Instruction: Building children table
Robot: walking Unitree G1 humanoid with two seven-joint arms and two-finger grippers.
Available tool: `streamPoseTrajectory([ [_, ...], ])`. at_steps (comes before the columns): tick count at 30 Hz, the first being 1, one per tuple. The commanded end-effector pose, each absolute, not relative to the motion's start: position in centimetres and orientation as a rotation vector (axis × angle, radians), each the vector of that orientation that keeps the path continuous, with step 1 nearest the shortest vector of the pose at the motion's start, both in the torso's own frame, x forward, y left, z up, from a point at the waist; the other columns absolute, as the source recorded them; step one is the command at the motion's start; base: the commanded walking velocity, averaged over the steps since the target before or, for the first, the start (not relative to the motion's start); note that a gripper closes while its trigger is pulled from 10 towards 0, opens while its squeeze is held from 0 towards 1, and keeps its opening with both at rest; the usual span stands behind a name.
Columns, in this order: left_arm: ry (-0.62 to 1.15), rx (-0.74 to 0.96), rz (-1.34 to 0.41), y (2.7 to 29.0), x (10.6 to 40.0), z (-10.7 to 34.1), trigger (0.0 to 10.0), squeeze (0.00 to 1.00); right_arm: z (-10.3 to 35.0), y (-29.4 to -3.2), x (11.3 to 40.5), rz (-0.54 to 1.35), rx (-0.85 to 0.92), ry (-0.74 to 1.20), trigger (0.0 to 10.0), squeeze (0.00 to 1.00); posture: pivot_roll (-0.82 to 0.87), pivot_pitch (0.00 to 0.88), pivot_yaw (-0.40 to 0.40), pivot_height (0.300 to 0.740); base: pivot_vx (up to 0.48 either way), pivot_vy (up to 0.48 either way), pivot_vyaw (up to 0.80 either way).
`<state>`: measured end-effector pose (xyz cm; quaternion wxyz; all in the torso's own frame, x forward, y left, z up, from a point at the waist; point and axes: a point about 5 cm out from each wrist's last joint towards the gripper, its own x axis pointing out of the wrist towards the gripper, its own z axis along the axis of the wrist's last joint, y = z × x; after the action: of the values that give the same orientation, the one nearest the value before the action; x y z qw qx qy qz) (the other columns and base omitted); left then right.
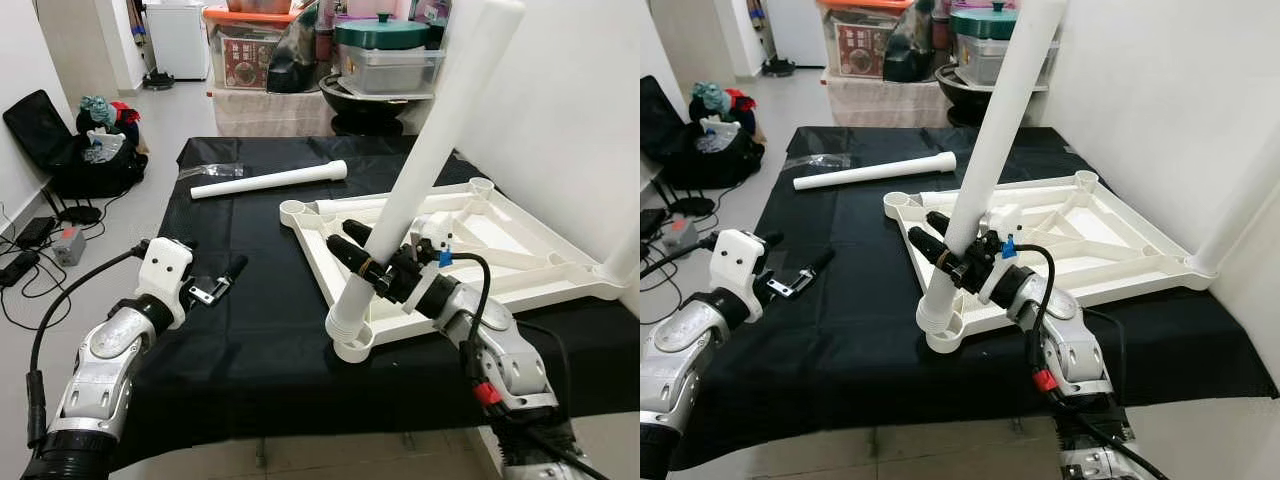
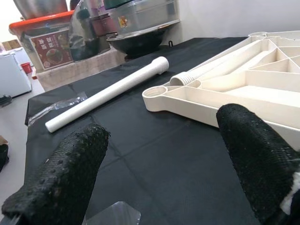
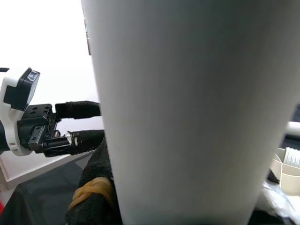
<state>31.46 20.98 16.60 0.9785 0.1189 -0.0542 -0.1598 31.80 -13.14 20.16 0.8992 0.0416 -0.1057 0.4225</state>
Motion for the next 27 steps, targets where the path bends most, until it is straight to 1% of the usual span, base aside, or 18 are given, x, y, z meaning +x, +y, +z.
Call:
streamPoseTrajectory([
  [1,-0.083,0.234,-0.311,20.8,31.2,16.0,10.0,0.0,18.6,-13.2,31.6,0.881,0.08,-0.151,0.0,0.0,0.09,0.0,-0.08,0.74,0.0,0.0,0.0],
  [2,-0.083,0.234,-0.311,20.8,31.2,16.0,10.0,0.0,18.6,-13.2,31.6,0.881,0.08,-0.151,0.0,0.0,0.09,0.0,-0.08,0.74,0.0,0.0,0.0],
  [3,-0.075,0.228,-0.306,20.9,31.1,15.7,10.0,0.0,18.2,-14.0,31.6,0.865,0.071,-0.132,0.0,0.0,0.08,0.0,-0.081,0.74,0.0,0.0,0.0],
  [6,-0.073,0.228,-0.305,20.9,31.1,15.6,10.0,0.0,18.1,-14.2,31.6,0.861,0.07,-0.129,0.0,0.0,0.08,0.0,-0.081,0.74,0.0,0.0,0.0],
  [7,-0.074,0.228,-0.313,20.6,31.2,15.5,10.0,0.0,17.7,-14.9,31.2,0.849,0.078,-0.109,0.0,0.0,0.07,0.0,-0.077,0.74,0.0,0.0,0.0],
  [14,-0.071,0.236,-0.315,20.5,31.3,15.4,10.0,0.0,17.0,-15.6,30.7,0.83,0.103,-0.089,0.0,0.0,0.07,0.0,-0.077,0.74,0.0,0.0,0.0],
  [16,-0.065,0.249,-0.307,21.0,31.2,15.4,10.0,0.0,16.3,-15.8,30.4,0.816,0.111,-0.069,0.0,0.0,0.07,0.0,-0.071,0.74,0.0,0.0,0.0],
  [20,-0.062,0.251,-0.306,21.0,31.3,15.5,10.0,0.0,16.1,-15.6,30.4,0.816,0.111,-0.061,0.0,0.0,0.06,0.0,-0.07,0.74,0.0,0.0,0.0],
  [25,-0.059,0.25,-0.316,20.4,31.7,15.2,10.0,0.0,16.4,-14.7,30.6,0.881,0.067,-0.052,0.0,0.0,0.06,0.0,-0.068,0.74,0.0,0.0,0.0],
  [27,-0.061,0.245,-0.322,20.0,31.7,15.2,10.0,0.0,16.8,-14.1,30.6,0.958,0.033,-0.037,0.0,0.0,0.07,0.0,-0.083,0.74,0.0,0.0,0.0],
])
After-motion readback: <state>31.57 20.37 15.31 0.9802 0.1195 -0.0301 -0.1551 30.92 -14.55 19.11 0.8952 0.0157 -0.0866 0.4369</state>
